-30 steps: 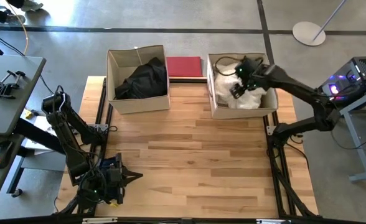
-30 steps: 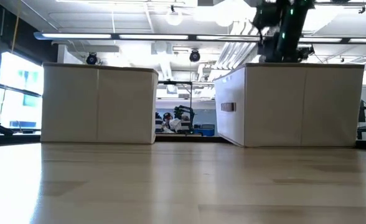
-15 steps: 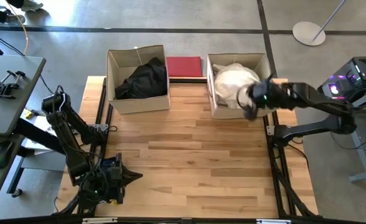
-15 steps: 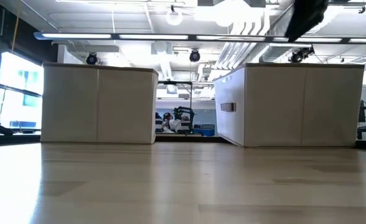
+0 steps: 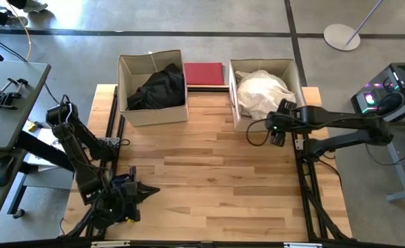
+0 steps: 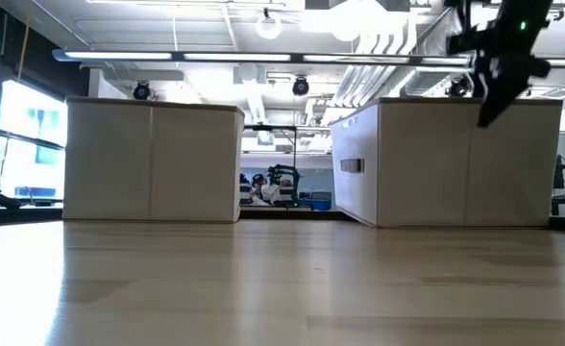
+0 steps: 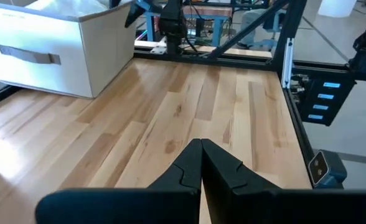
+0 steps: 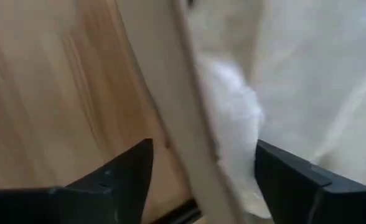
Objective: Sort clothes
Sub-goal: Adjust the laundry organizers
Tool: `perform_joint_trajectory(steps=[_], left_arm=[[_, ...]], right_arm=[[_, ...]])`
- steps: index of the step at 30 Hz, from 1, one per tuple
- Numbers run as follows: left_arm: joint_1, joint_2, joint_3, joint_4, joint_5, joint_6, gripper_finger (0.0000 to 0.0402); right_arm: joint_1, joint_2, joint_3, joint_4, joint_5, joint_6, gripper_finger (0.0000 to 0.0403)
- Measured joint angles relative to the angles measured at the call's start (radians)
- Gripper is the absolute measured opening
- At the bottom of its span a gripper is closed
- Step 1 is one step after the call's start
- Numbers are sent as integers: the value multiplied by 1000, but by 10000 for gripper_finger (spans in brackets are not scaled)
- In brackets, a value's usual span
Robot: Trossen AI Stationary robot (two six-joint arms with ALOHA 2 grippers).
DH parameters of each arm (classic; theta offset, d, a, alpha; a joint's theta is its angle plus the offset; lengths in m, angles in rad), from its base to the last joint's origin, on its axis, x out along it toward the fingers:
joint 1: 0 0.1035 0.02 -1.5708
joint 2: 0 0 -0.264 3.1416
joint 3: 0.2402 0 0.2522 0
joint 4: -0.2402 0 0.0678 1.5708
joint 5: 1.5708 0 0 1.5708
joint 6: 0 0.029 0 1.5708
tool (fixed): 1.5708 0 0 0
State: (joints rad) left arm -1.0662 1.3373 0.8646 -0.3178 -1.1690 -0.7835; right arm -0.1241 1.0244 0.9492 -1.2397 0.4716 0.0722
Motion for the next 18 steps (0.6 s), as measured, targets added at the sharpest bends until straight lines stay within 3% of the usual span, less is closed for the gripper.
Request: perform_joint_trajectory(steps=[4, 10, 12, 18], left_arm=[[11, 0, 0, 0, 7, -1, 0], [13, 0, 0, 1, 15, -10, 0], [13, 0, 0, 1, 15, -18, 0], [13, 0, 0, 1, 30, -19, 0]], right_arm=[[-34, 29, -51, 19, -118, 69, 186], [34, 48, -29, 34, -299, 168, 25], [86, 49, -6, 33, -342, 222, 12], [232, 49, 52, 18, -444, 403, 30]])
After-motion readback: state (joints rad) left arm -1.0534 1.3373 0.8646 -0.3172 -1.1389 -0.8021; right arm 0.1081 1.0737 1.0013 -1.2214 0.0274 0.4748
